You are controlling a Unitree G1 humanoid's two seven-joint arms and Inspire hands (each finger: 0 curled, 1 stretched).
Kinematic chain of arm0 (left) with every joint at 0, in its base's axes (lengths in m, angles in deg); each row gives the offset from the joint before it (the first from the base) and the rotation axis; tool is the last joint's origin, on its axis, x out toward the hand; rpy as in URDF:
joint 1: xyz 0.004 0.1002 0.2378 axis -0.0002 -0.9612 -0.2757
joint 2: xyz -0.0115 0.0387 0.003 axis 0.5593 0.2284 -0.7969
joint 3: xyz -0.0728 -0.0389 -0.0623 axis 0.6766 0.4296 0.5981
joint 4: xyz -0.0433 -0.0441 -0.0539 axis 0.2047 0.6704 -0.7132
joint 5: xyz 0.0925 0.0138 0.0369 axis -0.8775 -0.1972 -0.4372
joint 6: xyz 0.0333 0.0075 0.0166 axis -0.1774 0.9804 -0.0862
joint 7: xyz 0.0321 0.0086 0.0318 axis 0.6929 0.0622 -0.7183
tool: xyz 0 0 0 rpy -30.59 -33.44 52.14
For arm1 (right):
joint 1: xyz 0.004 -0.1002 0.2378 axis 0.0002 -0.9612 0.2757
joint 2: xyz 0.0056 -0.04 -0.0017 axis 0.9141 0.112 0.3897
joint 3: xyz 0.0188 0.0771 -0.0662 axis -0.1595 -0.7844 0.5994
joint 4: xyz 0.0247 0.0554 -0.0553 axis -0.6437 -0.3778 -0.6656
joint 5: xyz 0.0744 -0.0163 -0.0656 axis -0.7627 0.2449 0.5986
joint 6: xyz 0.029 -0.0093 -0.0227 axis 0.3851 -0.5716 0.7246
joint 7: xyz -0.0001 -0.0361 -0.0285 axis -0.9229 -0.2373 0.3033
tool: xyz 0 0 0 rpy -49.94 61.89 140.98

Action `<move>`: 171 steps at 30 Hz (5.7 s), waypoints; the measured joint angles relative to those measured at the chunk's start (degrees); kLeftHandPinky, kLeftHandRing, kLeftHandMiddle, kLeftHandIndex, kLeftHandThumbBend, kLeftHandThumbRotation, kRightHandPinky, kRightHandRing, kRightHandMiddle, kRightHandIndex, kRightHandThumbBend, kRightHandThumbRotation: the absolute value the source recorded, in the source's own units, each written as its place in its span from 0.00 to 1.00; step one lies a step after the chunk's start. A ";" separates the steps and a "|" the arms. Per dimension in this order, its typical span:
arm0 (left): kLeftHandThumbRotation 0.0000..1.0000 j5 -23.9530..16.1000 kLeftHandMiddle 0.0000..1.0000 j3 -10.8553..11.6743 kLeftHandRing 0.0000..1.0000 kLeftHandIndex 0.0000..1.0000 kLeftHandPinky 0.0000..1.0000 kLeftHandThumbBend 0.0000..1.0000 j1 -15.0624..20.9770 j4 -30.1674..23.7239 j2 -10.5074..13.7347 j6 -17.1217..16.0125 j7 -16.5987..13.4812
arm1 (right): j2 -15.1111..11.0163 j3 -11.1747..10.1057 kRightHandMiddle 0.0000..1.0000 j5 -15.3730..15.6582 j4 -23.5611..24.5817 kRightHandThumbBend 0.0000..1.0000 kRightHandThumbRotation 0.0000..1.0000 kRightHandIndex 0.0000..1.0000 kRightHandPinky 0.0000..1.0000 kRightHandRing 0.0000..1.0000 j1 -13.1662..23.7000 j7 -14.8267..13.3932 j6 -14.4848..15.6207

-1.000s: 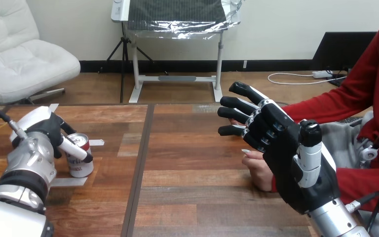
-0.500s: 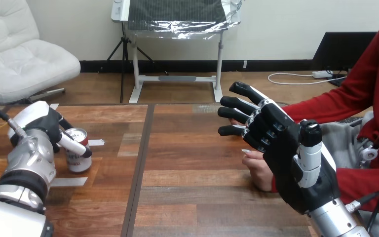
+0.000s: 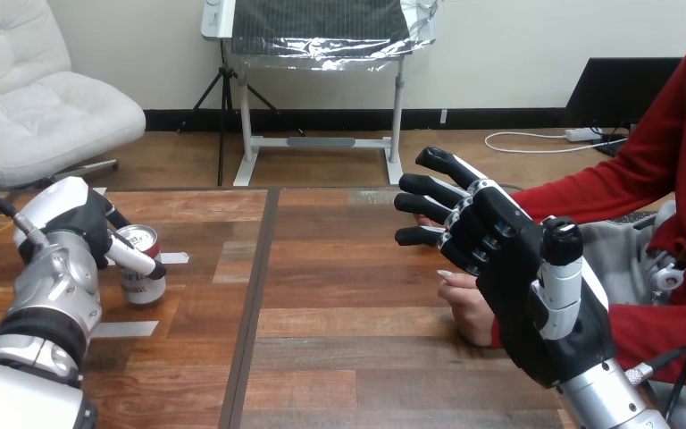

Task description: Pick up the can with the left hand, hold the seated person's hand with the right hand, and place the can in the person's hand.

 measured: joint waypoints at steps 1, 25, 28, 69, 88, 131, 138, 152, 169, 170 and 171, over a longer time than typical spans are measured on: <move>0.00 0.00 0.52 0.00 0.46 0.52 0.37 0.68 0.00 0.00 0.00 -0.01 -0.03 | 0.00 0.00 0.84 0.00 0.00 0.95 1.00 0.88 0.71 0.83 0.00 0.00 0.00; 0.00 1.78 0.51 1.34 0.45 0.50 0.36 0.72 -0.07 -0.06 0.00 -0.57 -0.84 | -0.04 -0.05 0.83 0.15 0.00 0.95 1.00 0.88 0.70 0.82 0.00 -0.53 -0.10; 0.00 1.93 0.51 1.68 0.45 0.50 0.36 0.73 -0.07 -0.20 0.00 -0.57 -0.83 | -0.09 -0.16 0.83 0.91 -0.01 0.93 1.00 0.87 0.71 0.82 0.01 -0.72 -0.34; 0.00 5.63 0.42 5.91 0.35 0.44 0.28 0.77 -7.54 -24.80 0.21 5.56 8.96 | -10.44 -3.53 0.86 23.05 -21.97 0.95 0.99 0.84 0.80 0.86 11.43 -7.55 -13.11; 0.00 5.63 0.43 6.74 0.37 0.43 0.31 0.74 -16.09 -38.11 0.95 10.67 16.45 | -17.53 -3.20 0.85 30.16 -32.27 1.00 0.81 0.85 0.66 0.80 14.16 -8.25 -13.19; 0.00 5.64 0.42 8.01 0.36 0.44 0.30 0.74 -24.17 -60.66 4.49 15.62 26.20 | -24.73 2.10 0.84 40.15 -49.40 1.00 0.39 0.85 0.66 0.79 30.08 -3.90 -13.98; 0.00 5.64 0.41 9.34 0.35 0.43 0.29 0.74 -23.99 -65.12 5.14 16.40 26.80 | -26.36 4.44 0.85 43.17 -53.30 1.00 0.35 0.86 0.67 0.80 33.03 -4.05 -14.40; 0.00 5.59 0.40 10.76 0.34 0.43 0.28 0.74 -21.65 -69.46 6.92 17.22 27.19 | -29.59 7.56 0.85 47.02 -59.25 1.00 0.28 0.86 0.69 0.81 37.07 -5.74 -14.38; 0.00 5.59 0.40 11.06 0.34 0.43 0.28 0.72 -21.32 -70.08 7.07 17.55 27.54 | -30.01 9.30 0.87 48.34 -63.72 1.00 0.19 0.86 0.71 0.82 38.99 -9.18 -12.81; 0.00 5.59 0.41 11.07 0.34 0.43 0.28 0.72 -21.32 -70.08 7.07 17.55 27.56 | -30.01 9.28 0.87 48.22 -63.95 1.00 0.20 0.86 0.71 0.82 38.99 -9.44 -12.81; 0.00 5.59 0.41 11.07 0.34 0.43 0.28 0.72 -21.32 -70.08 7.07 17.57 27.57 | -30.01 9.27 0.86 48.15 -64.14 1.00 0.21 0.86 0.71 0.82 38.99 -9.64 -12.87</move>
